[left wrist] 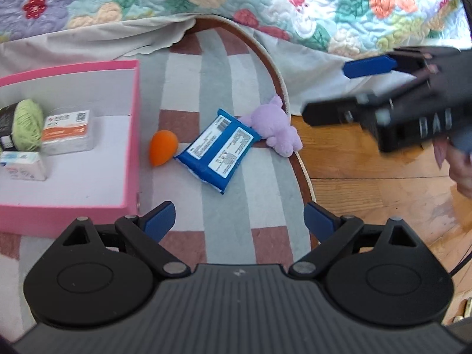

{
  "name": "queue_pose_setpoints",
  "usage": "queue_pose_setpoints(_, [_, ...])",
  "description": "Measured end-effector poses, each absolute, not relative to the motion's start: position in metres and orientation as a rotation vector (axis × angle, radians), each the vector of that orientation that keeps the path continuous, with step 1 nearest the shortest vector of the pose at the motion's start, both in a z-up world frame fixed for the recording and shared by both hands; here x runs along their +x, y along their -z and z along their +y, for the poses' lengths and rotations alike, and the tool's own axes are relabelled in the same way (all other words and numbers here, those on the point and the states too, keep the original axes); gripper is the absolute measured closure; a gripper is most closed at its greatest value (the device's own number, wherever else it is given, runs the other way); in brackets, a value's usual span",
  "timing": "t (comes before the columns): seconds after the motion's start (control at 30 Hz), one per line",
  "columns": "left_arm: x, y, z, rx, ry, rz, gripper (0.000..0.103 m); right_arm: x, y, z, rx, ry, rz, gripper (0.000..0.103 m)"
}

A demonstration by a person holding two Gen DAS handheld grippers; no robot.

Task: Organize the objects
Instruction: 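Lower the open left tool over the blue packet beside the purple plush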

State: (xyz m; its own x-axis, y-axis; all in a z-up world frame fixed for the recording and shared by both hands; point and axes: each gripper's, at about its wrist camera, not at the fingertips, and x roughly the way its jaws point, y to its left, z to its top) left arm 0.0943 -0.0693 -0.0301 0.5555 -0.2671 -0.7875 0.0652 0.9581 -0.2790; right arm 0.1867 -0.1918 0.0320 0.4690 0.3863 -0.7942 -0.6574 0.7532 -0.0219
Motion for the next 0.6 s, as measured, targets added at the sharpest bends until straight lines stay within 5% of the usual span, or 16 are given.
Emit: queue_pose_setpoints(0.6, [0.144, 0.096, -0.103, -0.205, 0.049, 0.928, 0.020, 0.237, 0.038, -0.185, -0.330, -0.721, 0.969, 0.013])
